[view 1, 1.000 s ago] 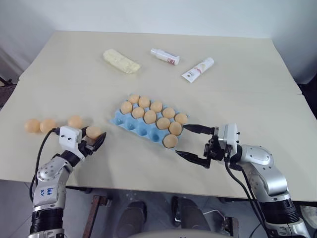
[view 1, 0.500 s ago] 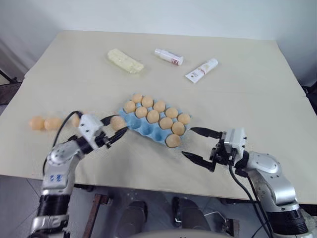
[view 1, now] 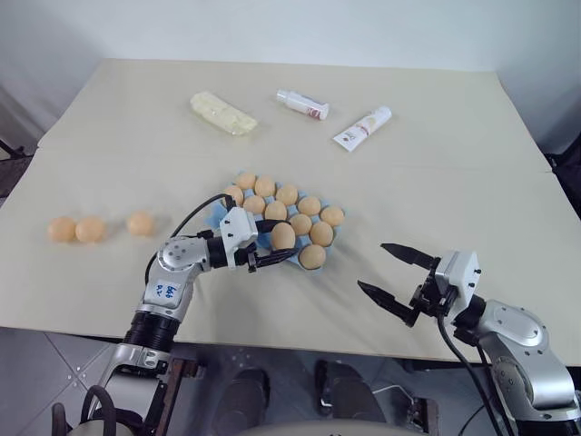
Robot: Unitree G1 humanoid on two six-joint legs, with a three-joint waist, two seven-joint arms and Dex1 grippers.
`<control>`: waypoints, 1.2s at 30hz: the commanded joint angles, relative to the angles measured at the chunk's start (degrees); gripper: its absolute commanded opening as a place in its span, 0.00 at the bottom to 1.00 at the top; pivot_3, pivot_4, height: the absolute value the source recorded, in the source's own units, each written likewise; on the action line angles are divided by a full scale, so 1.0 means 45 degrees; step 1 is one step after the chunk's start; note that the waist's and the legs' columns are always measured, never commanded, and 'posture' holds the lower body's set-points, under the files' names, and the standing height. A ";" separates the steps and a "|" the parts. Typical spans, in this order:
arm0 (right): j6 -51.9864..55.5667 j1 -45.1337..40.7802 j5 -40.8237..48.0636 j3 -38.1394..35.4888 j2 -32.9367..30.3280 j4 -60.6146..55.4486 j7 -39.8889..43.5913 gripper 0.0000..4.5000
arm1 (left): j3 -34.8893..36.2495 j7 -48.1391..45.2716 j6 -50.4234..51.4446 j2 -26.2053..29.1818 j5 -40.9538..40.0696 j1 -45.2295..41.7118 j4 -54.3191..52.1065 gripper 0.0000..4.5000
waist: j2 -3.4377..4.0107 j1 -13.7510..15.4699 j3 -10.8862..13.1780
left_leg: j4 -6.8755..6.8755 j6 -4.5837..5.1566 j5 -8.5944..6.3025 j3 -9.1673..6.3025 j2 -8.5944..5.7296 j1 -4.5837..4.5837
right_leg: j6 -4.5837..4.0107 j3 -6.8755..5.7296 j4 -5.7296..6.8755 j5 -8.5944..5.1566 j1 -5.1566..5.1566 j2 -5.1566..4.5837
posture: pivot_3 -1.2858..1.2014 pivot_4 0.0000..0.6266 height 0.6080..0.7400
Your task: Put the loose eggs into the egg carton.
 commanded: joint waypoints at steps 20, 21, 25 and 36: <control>0.0717 -0.3261 0.0875 0.1389 -0.0248 0.0020 0.1785 1.00 | 0.7493 0.3204 0.0484 0.2697 -0.1706 0.6920 -0.4097 0.99 | 0.0011 -0.0183 0.0009 | -0.0014 0.0005 -0.0022 -0.0014 0.0029 -0.0010 | -0.0021 0.0000 -0.0026 -0.0011 -0.0008 -0.0014 | 0.52 0.24 1.00; 0.0632 -0.3405 0.0832 0.1509 -0.0204 0.0138 0.1922 1.00 | 0.7923 0.3587 0.0541 0.2488 -0.1789 0.7390 -0.4254 0.99 | 0.0012 -0.0118 0.0009 | -0.0015 0.0010 -0.0025 -0.0015 0.0029 -0.0008 | -0.0020 -0.0001 -0.0039 -0.0010 0.0001 -0.0017 | 0.52 0.24 1.00; -0.0075 -0.3540 0.0878 0.1643 0.0118 0.0708 0.2572 1.00 | 0.9172 0.4911 0.1087 0.1544 -0.2201 0.8967 -0.4740 0.99 | 0.0010 0.0084 0.0008 | -0.0017 0.0033 -0.0045 -0.0013 0.0030 -0.0016 | -0.0019 -0.0003 -0.0082 -0.0010 0.0011 -0.0022 | 0.52 0.24 1.00; -0.0649 -0.3741 0.0574 0.1802 0.0409 0.1647 0.2893 1.00 | 0.8553 0.6550 0.1740 0.0785 -0.1987 0.8582 -0.5129 0.99 | 0.0010 0.0108 0.0008 | -0.0009 0.0039 -0.0060 -0.0010 0.0033 -0.0014 | -0.0021 -0.0005 -0.0085 -0.0011 0.0018 -0.0021 | 0.52 0.24 1.00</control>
